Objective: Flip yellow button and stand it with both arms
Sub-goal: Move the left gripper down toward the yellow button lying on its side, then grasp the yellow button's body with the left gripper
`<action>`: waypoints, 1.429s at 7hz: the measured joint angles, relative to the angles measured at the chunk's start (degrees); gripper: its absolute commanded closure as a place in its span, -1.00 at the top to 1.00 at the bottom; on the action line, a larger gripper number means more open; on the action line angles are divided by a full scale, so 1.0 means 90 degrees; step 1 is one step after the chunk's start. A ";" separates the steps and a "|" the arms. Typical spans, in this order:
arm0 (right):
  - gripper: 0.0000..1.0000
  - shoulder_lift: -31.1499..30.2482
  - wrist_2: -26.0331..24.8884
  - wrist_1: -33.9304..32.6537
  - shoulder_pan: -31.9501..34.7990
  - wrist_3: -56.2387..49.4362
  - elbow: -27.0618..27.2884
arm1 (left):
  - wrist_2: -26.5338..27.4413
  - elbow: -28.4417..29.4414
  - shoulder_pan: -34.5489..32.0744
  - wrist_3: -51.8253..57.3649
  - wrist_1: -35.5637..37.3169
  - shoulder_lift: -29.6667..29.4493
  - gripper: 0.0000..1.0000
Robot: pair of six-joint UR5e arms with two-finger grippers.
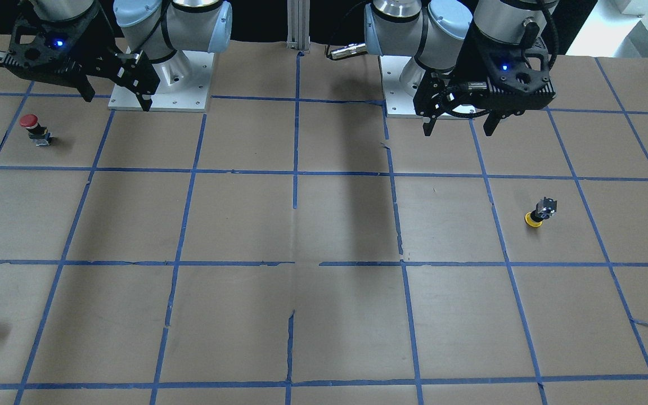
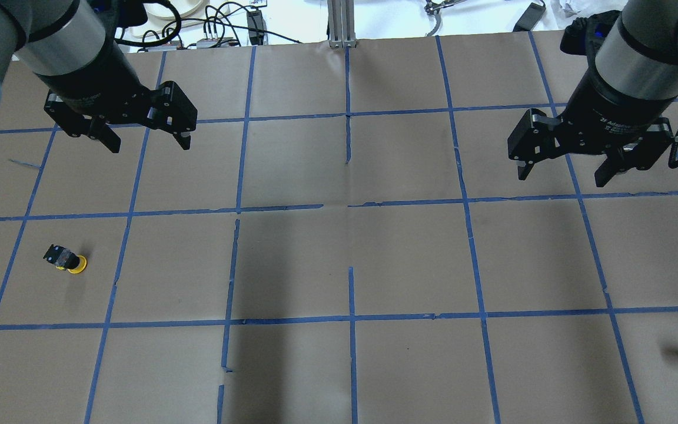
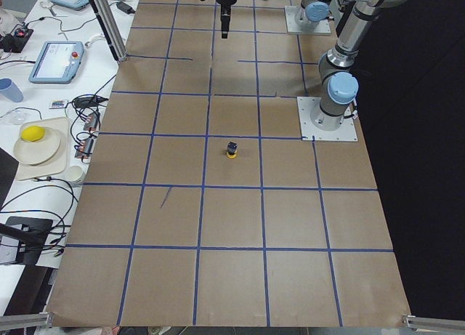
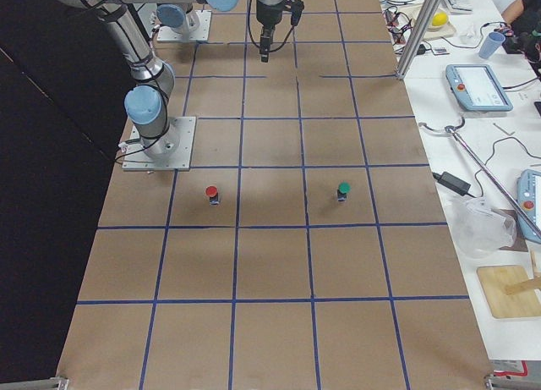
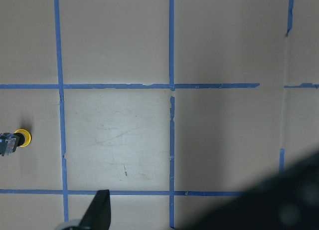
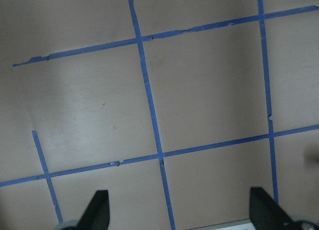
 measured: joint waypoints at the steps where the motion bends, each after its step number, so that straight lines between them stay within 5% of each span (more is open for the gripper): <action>1: 1.00 0.0000 0.0000 -0.0003 0.0000 0.0002 0.0002 | -0.0002 0.0003 0.0034 0.0004 0.0011 0.0009 0.99; 4: 1.00 -0.0011 0.0005 -0.0019 0.0001 -0.0006 0.0072 | 0.0063 -0.0161 0.0336 0.0713 -0.0022 0.0035 0.98; 6: 1.00 -0.0017 0.0013 -0.0017 0.0002 -0.0007 0.0116 | 0.0082 -0.0771 0.1513 0.2414 0.0333 -0.0115 0.99; 10: 1.00 -0.0018 0.0011 -0.0016 -0.0007 -0.0004 0.0121 | 0.0038 -0.2214 0.3927 0.5829 0.3137 -0.1131 0.99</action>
